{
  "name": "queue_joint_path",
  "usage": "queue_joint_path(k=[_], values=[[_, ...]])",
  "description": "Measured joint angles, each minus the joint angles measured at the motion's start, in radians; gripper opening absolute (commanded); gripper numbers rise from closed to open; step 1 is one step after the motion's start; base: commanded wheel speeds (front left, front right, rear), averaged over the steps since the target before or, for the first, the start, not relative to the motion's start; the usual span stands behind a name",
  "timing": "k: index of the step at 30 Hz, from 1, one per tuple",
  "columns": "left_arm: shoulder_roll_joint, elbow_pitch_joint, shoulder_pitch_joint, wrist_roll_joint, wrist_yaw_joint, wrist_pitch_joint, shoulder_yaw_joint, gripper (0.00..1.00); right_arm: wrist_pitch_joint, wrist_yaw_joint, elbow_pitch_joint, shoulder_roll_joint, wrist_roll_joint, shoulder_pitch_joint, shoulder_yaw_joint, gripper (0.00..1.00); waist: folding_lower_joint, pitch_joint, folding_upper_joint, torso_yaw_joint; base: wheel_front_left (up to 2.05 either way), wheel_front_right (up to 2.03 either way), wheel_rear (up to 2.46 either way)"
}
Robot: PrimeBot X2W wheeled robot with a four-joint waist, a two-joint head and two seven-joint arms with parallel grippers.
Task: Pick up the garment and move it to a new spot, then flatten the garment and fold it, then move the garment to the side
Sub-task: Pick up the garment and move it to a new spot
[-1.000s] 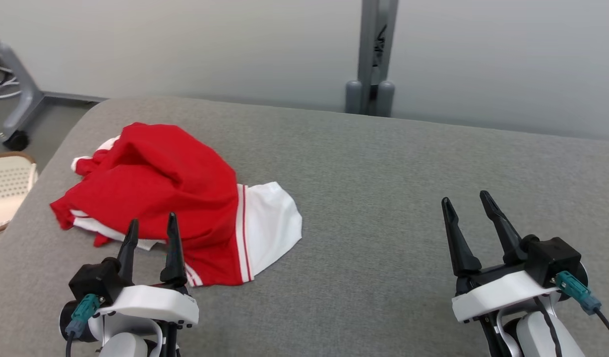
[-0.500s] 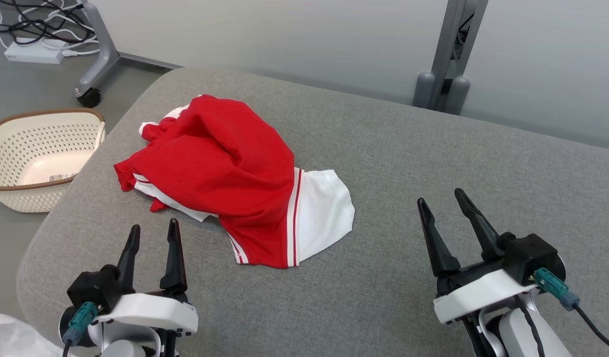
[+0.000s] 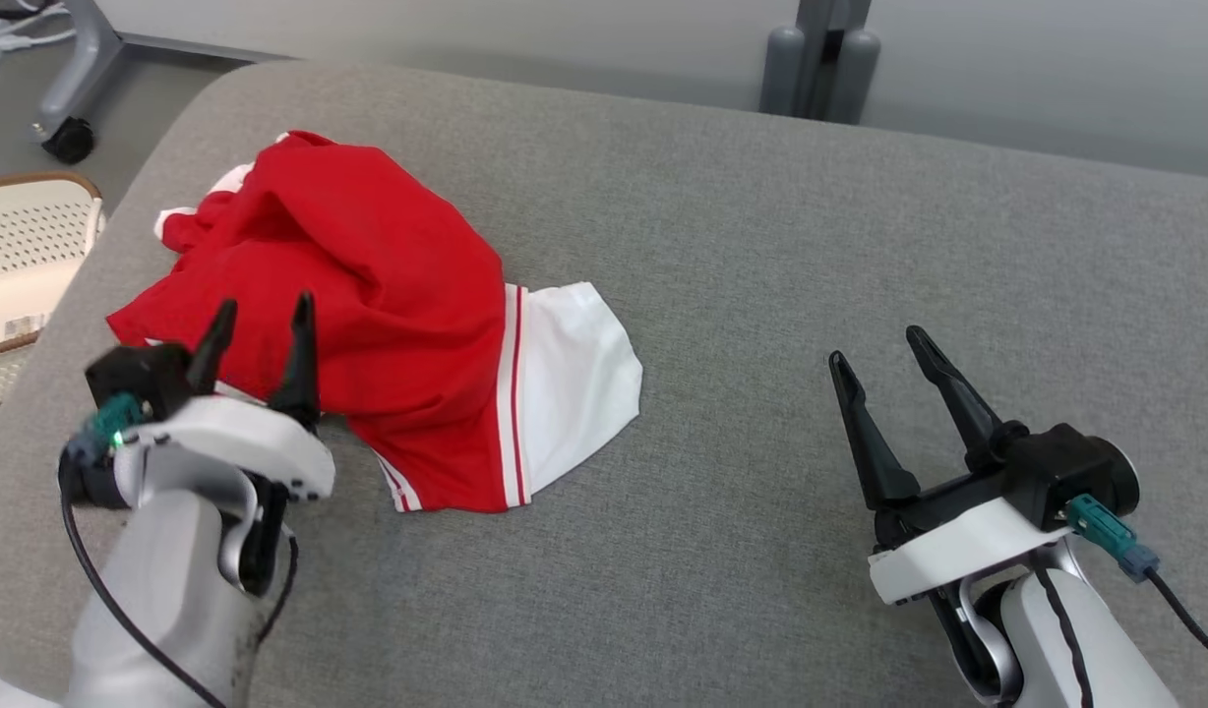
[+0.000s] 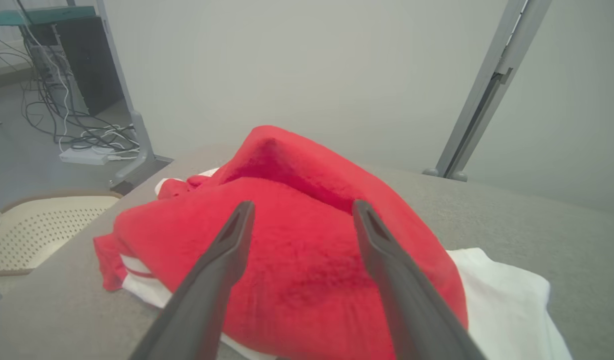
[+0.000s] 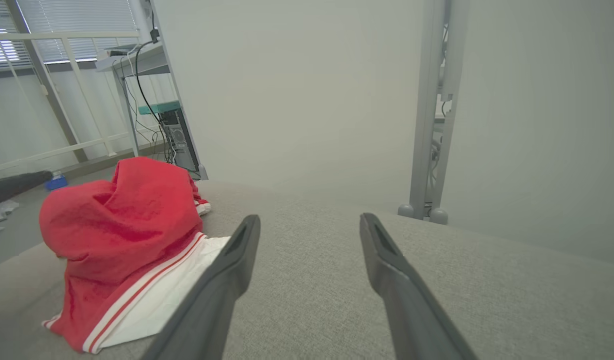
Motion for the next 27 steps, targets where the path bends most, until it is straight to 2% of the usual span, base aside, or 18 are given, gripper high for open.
queue_joint_path(k=[5,11,22,23,24,27], values=[[0.041,0.113,-0.162,-0.026,-0.021,0.148,-0.006,1.0,0.0,0.0,-0.006,-0.015,0.003,-0.016,0.005,1.0,0.0,0.055,0.0,-0.033,0.0,0.0,0.0],[0.083,0.258,-0.287,-0.019,-0.023,0.373,-0.041,1.0,0.0,0.0,-0.013,-0.023,0.005,-0.037,0.014,1.0,0.0,0.11,0.0,-0.058,0.0,0.0,0.0],[0.11,0.382,-0.395,-0.02,-0.036,0.554,-0.083,1.0,0.0,0.0,-0.021,-0.024,0.006,-0.059,0.02,1.0,0.0,0.171,0.0,-0.077,0.0,0.0,0.0],[0.11,0.39,-0.402,-0.023,-0.037,0.565,-0.084,0.61,0.0,0.0,-0.021,-0.024,0.007,-0.059,0.02,1.0,0.0,0.174,0.0,-0.077,0.0,0.0,0.0],[0.111,0.393,-0.406,-0.027,-0.041,0.571,-0.085,0.0,0.0,0.0,-0.021,-0.024,0.007,-0.06,0.021,1.0,0.0,0.176,0.0,-0.077,0.0,0.0,0.0],[0.113,0.398,-0.408,-0.034,-0.045,0.575,-0.091,0.0,0.0,0.0,-0.02,-0.024,0.008,-0.063,0.02,1.0,0.0001,0.181,0.0,-0.077,0.0,0.0,0.0]])
